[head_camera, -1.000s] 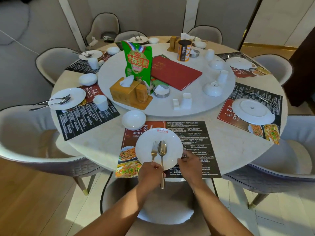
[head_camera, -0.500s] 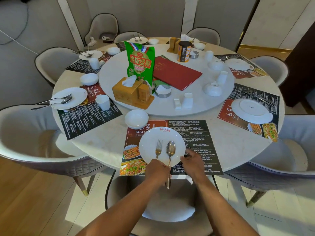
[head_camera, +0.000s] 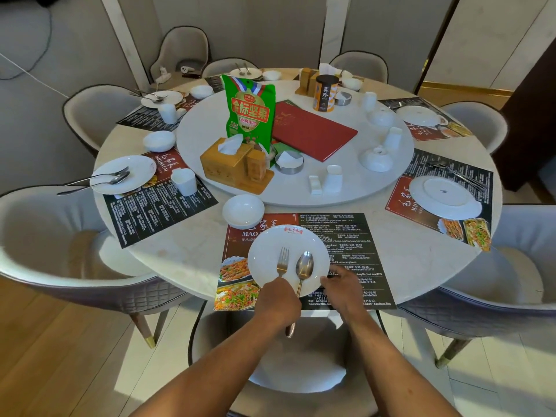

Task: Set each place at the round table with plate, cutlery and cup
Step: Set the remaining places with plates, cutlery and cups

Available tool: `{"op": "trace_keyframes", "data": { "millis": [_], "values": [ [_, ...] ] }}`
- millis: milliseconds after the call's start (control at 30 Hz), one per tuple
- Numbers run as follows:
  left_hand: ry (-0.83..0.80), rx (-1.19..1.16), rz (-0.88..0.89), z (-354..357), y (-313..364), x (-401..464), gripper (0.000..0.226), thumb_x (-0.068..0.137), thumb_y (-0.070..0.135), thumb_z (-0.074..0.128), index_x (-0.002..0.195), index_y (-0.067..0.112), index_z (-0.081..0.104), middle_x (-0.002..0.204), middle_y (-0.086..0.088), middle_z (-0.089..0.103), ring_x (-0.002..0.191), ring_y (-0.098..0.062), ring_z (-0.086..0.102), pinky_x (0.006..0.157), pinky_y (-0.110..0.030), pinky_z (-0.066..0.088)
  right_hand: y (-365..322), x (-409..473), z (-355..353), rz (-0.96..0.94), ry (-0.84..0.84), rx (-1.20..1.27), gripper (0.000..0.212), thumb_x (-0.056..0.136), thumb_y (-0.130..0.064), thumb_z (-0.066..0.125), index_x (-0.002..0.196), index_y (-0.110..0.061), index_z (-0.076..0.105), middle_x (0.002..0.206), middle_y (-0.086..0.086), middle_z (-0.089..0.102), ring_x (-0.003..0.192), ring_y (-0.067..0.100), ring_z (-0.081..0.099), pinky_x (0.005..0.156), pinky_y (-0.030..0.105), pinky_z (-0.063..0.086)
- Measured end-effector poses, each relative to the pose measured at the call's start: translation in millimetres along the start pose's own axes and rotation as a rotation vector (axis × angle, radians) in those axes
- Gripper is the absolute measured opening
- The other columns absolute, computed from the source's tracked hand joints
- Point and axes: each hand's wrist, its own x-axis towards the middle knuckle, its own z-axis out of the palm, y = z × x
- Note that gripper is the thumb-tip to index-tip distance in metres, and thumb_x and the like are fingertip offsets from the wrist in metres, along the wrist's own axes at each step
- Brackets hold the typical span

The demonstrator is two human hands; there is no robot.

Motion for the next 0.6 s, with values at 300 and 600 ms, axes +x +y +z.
{"op": "trace_keyframes", "data": {
  "millis": [300, 600],
  "values": [
    [0.187, 0.173, -0.046, -14, -31, 2, 0.028, 0.097, 0.038, 0.06, 0.116, 0.018, 0.063, 0.111, -0.003, 0.068, 0.1, -0.021, 0.067, 0.072, -0.029, 0.051, -2, -7, -1, -0.053, 0.006, -0.041, 0.032, 0.083, -0.014, 0.066, 0.108, -0.033, 0.071, 0.084, -0.007, 0.074, 0.08, 0.014, 0.067, 0.072, 0.029, 0.047],
    [0.115, -0.064, -0.012, 3, -48, 0, 0.025, 0.091, 0.041, 0.064, 0.094, 0.017, 0.069, 0.086, 0.003, 0.068, 0.084, -0.015, 0.066, 0.074, -0.029, 0.055, 1, -10, 1, -0.131, -0.021, -0.069, 0.037, 0.083, -0.012, 0.068, 0.108, -0.038, 0.063, 0.075, -0.004, 0.074, 0.073, 0.014, 0.07, 0.075, 0.031, 0.055]
  ]
}}
